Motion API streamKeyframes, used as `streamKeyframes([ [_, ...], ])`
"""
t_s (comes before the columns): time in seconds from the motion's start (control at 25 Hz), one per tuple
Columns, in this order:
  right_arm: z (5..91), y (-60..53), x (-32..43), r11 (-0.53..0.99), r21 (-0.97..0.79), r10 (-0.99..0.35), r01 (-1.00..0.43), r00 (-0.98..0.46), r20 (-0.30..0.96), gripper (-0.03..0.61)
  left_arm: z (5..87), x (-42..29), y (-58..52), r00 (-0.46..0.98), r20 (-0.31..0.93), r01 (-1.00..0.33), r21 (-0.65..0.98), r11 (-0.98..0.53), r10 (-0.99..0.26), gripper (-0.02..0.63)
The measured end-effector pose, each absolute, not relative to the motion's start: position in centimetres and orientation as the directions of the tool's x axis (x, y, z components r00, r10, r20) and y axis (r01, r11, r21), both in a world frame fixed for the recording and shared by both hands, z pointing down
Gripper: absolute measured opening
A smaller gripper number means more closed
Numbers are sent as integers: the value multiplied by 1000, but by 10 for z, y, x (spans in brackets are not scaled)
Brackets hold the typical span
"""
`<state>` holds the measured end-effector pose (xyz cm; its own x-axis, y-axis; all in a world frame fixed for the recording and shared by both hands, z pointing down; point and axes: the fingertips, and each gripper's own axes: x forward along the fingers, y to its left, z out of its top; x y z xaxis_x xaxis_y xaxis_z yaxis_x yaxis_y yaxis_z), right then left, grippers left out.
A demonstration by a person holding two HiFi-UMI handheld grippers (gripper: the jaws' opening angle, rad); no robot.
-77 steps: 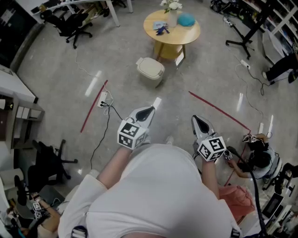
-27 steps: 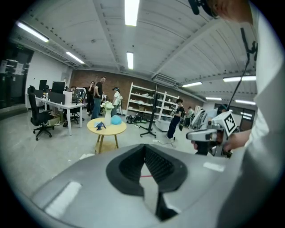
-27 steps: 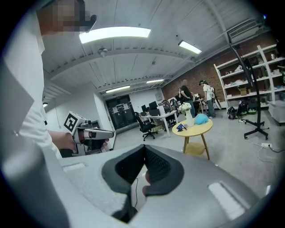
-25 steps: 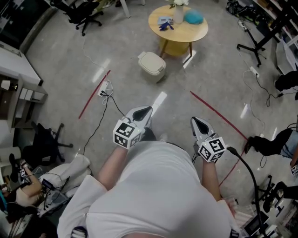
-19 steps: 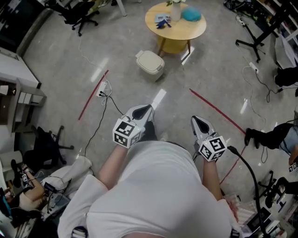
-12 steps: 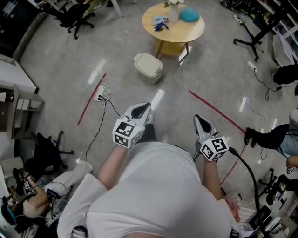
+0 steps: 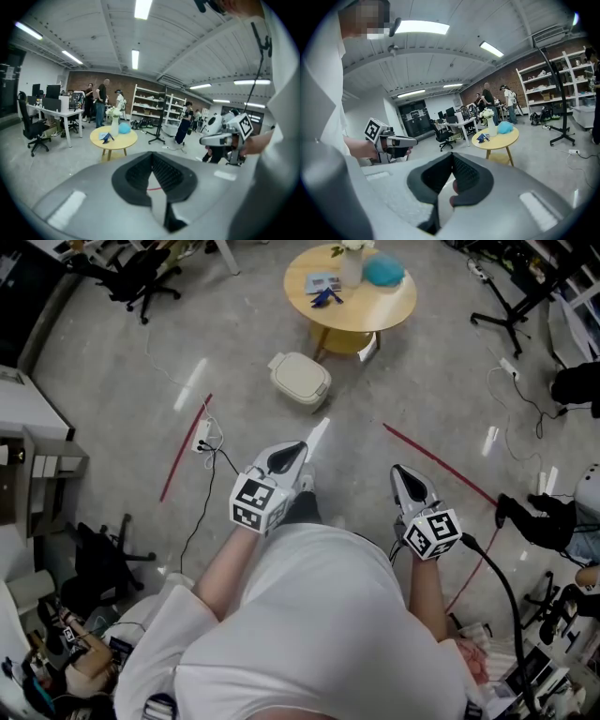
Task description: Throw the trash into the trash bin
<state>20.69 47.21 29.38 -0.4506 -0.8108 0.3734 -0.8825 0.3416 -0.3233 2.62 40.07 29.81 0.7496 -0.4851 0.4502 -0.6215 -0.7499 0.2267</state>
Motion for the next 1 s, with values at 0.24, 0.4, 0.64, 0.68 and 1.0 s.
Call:
streamKeyframes([
  [0.24,300,428,190,319,-320,-815,-892,-431,388,0,302,16,353,767,451,-596,235,-768,-456,4],
  [0.4,303,400,185,291,-314,-824,-904,-404,398,0,309,11,323,782,458,-567,240,-788,-423,3],
  [0.64,305,361,179,258,-301,-838,-918,-367,403,0,324,-1,281,794,470,-535,237,-811,-386,3],
  [0.68,305,356,178,254,-298,-840,-920,-363,403,0,326,-2,276,796,471,-529,240,-814,-379,4],
  [1.0,313,326,168,245,-294,-835,-924,-355,421,0,338,-6,252,802,477,-523,269,-809,-360,3],
])
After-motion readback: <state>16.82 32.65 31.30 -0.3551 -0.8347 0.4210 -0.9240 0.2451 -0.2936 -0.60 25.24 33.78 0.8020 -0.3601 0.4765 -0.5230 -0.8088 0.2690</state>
